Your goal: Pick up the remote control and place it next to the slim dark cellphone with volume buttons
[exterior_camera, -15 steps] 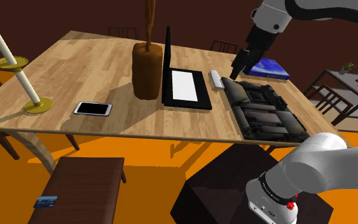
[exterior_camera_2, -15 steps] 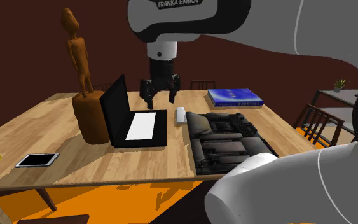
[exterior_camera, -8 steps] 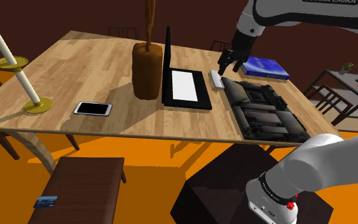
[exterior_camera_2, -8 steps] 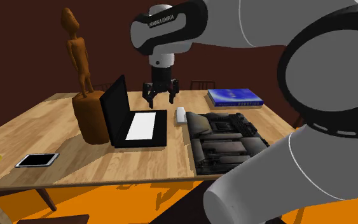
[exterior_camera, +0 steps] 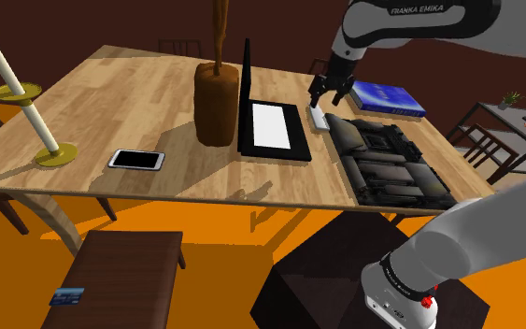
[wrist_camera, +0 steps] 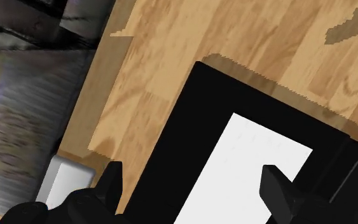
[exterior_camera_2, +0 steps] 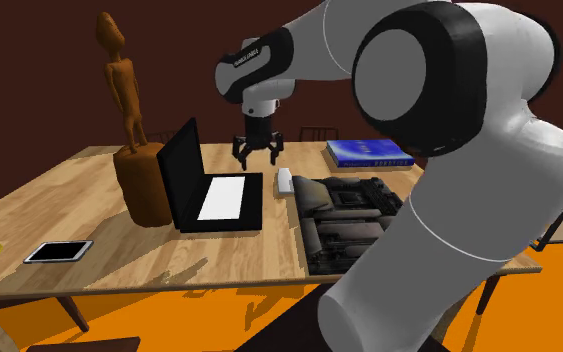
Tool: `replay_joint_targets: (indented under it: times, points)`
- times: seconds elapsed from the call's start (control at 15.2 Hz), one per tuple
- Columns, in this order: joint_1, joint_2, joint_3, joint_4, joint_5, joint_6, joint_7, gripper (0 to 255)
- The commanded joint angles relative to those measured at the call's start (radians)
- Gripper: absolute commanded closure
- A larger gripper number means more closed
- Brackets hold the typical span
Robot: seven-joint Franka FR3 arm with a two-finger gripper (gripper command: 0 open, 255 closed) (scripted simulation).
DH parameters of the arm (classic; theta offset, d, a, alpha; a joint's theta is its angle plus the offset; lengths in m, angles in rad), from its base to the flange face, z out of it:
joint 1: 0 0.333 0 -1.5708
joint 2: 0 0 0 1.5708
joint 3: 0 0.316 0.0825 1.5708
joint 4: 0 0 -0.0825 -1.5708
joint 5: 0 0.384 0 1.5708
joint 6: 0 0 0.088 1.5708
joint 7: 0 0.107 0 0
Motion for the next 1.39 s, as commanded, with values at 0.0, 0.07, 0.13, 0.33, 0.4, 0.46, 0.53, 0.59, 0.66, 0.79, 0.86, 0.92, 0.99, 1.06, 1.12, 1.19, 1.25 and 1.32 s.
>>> replay_joint_targets:
  times: [0.0, 0.07, 0.13, 0.33, 0.4, 0.46, 0.53, 0.59, 0.66, 0.79, 0.86, 0.92, 0.99, 1.06, 1.12, 1.19, 1.25, 1.32]
  points:
    - [-0.014, 0.067, -0.012, 0.034, -0.005, 0.031, 0.011, 0]
    - [-0.021, 0.099, -0.018, 0.053, -0.007, 0.042, 0.017, 0]
    - [-0.027, 0.131, -0.024, 0.074, -0.008, 0.053, 0.022, 0]
    - [-0.046, 0.228, -0.043, 0.139, -0.01, 0.08, 0.038, 0]
    - [-0.053, 0.26, -0.049, 0.162, -0.009, 0.088, 0.043, 0]
    - [-0.059, 0.293, -0.056, 0.187, -0.009, 0.094, 0.047, 0]
    - [-0.066, 0.325, -0.062, 0.212, -0.007, 0.1, 0.052, 0]
    - [-0.072, 0.358, -0.069, 0.238, -0.006, 0.105, 0.056, 0]
    - [-0.079, 0.39, -0.075, 0.265, -0.004, 0.109, 0.06, 0]
    - [-0.093, 0.455, -0.087, 0.322, 0.002, 0.115, 0.068, 0]
    - [-0.1, 0.488, -0.093, 0.351, 0.005, 0.116, 0.072, 0]
    - [-0.108, 0.521, -0.099, 0.382, 0.008, 0.117, 0.076, 0]
    - [-0.116, 0.554, -0.105, 0.414, 0.012, 0.117, 0.08, 0]
    - [-0.124, 0.588, -0.11, 0.446, 0.016, 0.116, 0.084, 0]
    - [-0.132, 0.622, -0.115, 0.48, 0.021, 0.114, 0.087, 0]
    - [-0.141, 0.655, -0.121, 0.515, 0.025, 0.111, 0.091, 0]
    - [-0.15, 0.69, -0.125, 0.552, 0.03, 0.108, 0.095, 0]
    - [-0.16, 0.724, -0.13, 0.589, 0.035, 0.103, 0.1, 0]
